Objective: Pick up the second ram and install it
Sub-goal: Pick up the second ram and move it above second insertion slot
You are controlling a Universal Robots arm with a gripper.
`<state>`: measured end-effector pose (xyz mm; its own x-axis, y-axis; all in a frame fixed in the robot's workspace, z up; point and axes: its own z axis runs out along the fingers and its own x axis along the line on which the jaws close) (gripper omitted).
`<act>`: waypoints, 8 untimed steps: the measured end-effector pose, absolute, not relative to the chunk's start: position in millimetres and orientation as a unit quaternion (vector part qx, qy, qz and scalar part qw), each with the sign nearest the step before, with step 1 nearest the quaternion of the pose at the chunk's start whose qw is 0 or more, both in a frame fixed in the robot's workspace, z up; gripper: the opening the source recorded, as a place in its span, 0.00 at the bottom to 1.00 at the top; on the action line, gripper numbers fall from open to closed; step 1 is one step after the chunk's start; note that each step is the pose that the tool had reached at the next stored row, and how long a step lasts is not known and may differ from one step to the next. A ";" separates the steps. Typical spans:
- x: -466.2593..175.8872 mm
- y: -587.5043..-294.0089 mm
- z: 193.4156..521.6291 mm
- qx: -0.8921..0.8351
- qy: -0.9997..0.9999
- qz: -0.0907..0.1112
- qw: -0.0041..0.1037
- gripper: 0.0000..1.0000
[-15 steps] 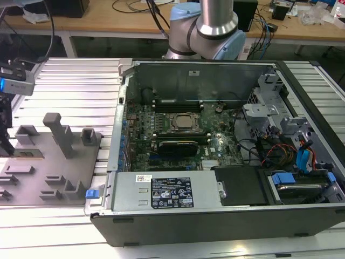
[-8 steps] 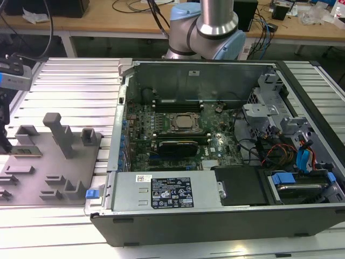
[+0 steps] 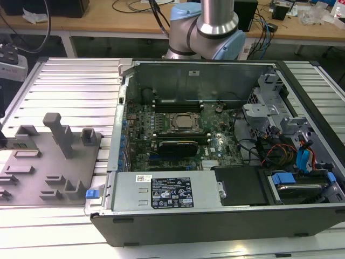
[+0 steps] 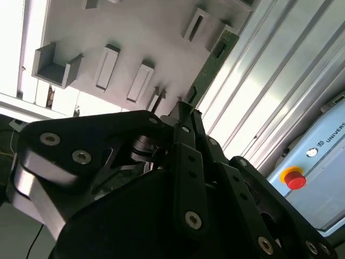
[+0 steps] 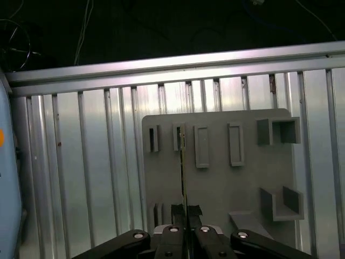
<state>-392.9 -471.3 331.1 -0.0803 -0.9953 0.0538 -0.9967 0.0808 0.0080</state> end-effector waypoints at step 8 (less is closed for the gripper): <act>-392.8 -469.3 345.9 0.678 -0.735 0.018 0.025 0.13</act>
<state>-392.8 -469.3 345.9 -0.0802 -0.9949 0.0615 -0.9967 0.0808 0.0073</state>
